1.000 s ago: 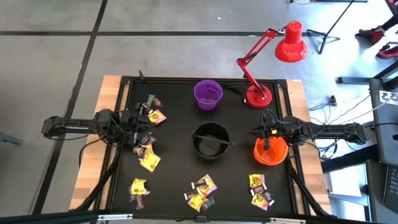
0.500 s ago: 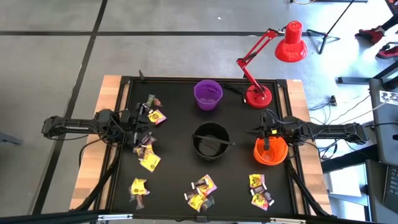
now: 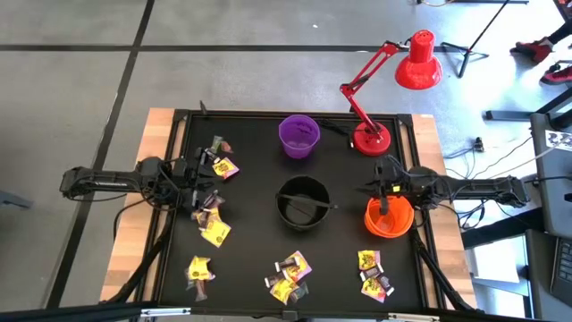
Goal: Sort candy
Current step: Adjust the black bucket
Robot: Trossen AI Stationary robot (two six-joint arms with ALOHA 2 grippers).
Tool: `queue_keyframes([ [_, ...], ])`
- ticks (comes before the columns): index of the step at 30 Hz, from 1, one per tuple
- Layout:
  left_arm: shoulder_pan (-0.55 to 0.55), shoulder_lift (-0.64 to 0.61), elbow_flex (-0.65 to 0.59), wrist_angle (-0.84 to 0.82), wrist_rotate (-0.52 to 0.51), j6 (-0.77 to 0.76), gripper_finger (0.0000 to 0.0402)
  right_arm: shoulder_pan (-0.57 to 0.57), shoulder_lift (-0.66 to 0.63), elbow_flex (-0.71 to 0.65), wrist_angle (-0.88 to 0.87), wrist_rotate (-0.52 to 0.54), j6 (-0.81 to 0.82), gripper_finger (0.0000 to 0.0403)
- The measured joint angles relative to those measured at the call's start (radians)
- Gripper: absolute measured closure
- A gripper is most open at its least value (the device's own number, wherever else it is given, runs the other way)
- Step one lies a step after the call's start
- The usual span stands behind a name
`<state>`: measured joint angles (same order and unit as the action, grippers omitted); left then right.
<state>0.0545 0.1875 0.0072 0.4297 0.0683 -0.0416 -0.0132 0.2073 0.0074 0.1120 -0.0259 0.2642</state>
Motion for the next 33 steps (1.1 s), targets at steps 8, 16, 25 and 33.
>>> queue_keyframes([
  [8, 0.0, 0.0, 0.0, 0.0, 0.0, 0.0, 0.0401, 0.0, 0.0, 0.0, 0.281, 0.127, 0.0, 0.0397],
  [16, 0.0, 0.0, 0.0, 0.0, 0.0, 0.0, 0.0401, 0.0, 0.0, 0.0, 0.517, 0.27, -0.014, 0.0397],
  [25, 0.0, 0.0, 0.0, 0.0, 0.0, 0.0, 0.0401, 0.0, 0.0, 0.0, 0.49, 0.373, -0.034, 0.0397],
  [33, 0.0, 0.0, 0.0, 0.0, 0.0, 0.0, 0.0401, 0.0, 0.0, 0.0, 0.483, 0.454, -0.036, 0.0397],
])
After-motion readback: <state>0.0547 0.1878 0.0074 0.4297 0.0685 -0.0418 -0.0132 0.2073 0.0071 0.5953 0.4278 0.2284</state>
